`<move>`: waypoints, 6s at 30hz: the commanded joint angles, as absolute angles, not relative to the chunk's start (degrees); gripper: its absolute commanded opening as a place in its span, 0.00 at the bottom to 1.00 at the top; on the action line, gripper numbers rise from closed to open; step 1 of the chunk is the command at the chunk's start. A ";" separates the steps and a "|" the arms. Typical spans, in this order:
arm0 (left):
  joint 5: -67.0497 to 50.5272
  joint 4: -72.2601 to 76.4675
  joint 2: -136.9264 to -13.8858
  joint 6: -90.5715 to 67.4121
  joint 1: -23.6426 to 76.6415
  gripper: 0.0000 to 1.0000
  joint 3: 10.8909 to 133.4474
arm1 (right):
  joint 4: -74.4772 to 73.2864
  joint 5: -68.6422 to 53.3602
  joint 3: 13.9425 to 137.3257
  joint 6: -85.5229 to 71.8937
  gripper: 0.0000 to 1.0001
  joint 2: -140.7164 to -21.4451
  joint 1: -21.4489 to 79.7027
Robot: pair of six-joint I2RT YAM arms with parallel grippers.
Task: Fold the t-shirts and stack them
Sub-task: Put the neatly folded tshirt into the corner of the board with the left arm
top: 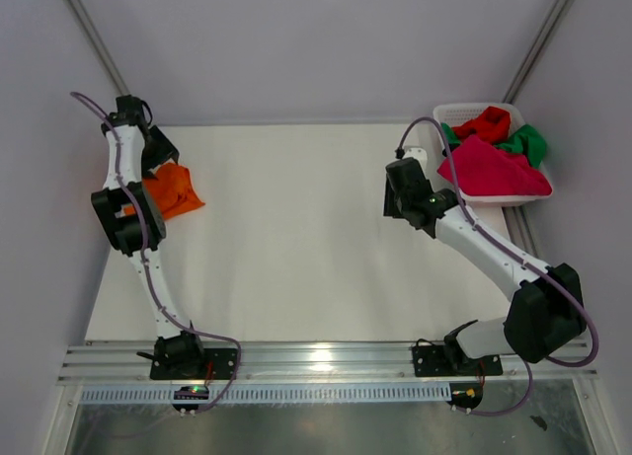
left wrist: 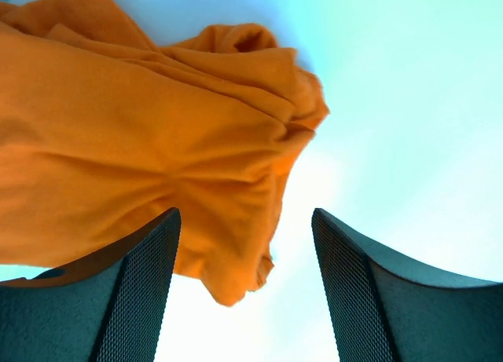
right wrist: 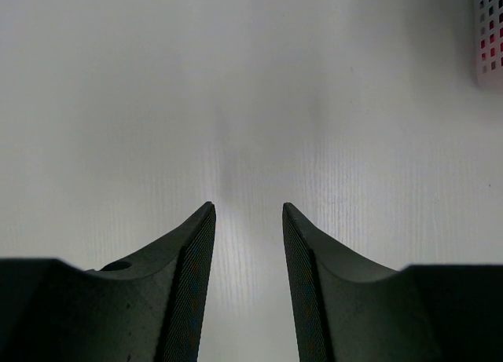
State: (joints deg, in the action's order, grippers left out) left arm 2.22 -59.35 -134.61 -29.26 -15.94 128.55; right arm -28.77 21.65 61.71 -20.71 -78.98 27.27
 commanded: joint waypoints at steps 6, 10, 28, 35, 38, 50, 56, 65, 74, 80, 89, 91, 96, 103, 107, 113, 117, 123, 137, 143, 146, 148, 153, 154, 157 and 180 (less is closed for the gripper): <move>7.98 -59.42 -126.39 -28.74 -15.29 0.70 124.64 | -26.63 21.71 59.86 -21.18 0.44 -76.20 27.16; 11.44 -62.31 -125.77 -31.02 -15.38 0.70 122.78 | -26.37 21.71 58.54 -21.53 0.44 -75.06 27.16; -13.26 -52.93 -111.46 -30.76 7.90 0.70 116.73 | -26.81 37.62 66.26 -13.89 0.74 -73.82 22.78; -16.08 -45.28 -100.99 -34.19 13.88 0.72 104.96 | -33.02 41.20 80.81 -16.61 0.76 -89.45 13.81; -16.17 -44.74 -99.06 -34.19 15.02 0.72 99.51 | -39.77 45.61 90.91 -18.62 0.75 -99.56 13.80; -11.42 -46.23 -96.15 -30.85 15.12 0.72 94.40 | -50.36 47.02 104.15 -30.67 0.82 -111.01 12.48; -12.65 -44.74 -98.17 -32.78 15.12 0.72 93.43 | -45.80 48.51 98.88 -27.34 0.99 -105.57 12.22; -11.43 -44.56 -98.26 -33.05 15.12 0.71 92.47 | -30.86 44.49 101.32 -16.00 0.98 -100.81 5.73; -11.16 -44.12 -99.14 -33.40 15.12 0.71 90.79 | -42.28 38.50 107.07 -25.73 0.90 -105.30 3.43; -11.51 -43.42 -100.02 -33.31 15.12 0.71 90.44 | -38.76 29.71 93.26 -29.96 0.87 -98.54 3.43; -13.89 -41.04 -100.90 -34.63 15.12 0.71 88.24 | -37.97 30.50 85.34 -30.59 0.86 -93.60 3.52; -13.89 -41.13 -101.16 -34.45 15.12 0.71 88.24 | -39.10 30.67 86.39 -30.76 0.85 -94.22 3.52; -13.45 -41.66 -100.64 -33.93 15.12 0.70 87.80 | -38.76 30.59 85.61 -31.20 0.82 -94.75 3.52; -12.83 -41.66 -100.11 -33.40 15.03 0.70 87.80 | -36.04 27.08 82.97 -30.41 0.82 -94.84 3.52; -13.18 -41.57 -100.46 -33.92 15.12 0.70 87.80 | -34.28 24.61 82.53 -29.53 0.82 -95.10 3.52; -12.39 -42.01 -100.02 -33.66 15.12 0.70 87.80 | -33.75 23.91 82.62 -29.27 0.79 -96.24 3.52; -11.95 -42.19 -99.84 -33.31 15.12 0.70 87.89 | -32.78 22.59 82.00 -28.65 0.66 -97.29 3.52; -11.34 -42.54 -99.93 -33.13 15.12 0.70 87.89 | -31.73 21.71 81.48 -27.86 0.49 -98.09 3.52; -11.42 -42.54 -100.55 -33.49 15.12 0.70 88.15 | -30.67 20.83 82.88 -24.52 0.08 -95.45 3.52; -11.95 -42.45 -100.37 -33.93 15.12 0.70 88.24 | -30.06 17.59 87.27 -22.42 0.03 -89.13 3.52; -11.60 -42.63 -100.63 -33.75 15.03 0.70 88.42 | -29.97 14.77 89.99 -21.27 0.03 -85.44 3.52; -10.47 -43.24 -100.98 -33.14 15.12 0.70 88.59 | -29.97 11.88 91.58 -20.40 0.03 -82.64 3.52; -8.97 -44.65 -101.77 -32.17 15.12 0.70 90.26 | -30.85 0.66 94.21 -19.51 0.03 -77.35 3.60; -8.88 -45.00 -102.30 -32.17 15.12 0.70 90.96 | -31.02 -2.86 94.57 -19.42 0.03 -75.95 3.52; -8.62 -45.87 -103.62 -32.34 15.12 0.69 92.63 | -32.60 -8.86 96.15 -20.12 0.03 -73.66 3.52; -10.11 -42.81 -112.06 -35.59 15.03 0.69 96.94 | -6.34 -51.41 103.44 -63.44 0.03 -69.52 3.52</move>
State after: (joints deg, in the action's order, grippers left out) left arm -8.45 -45.76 -112.01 -34.33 15.27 96.47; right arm -21.26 -43.40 101.30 -50.19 -69.67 3.27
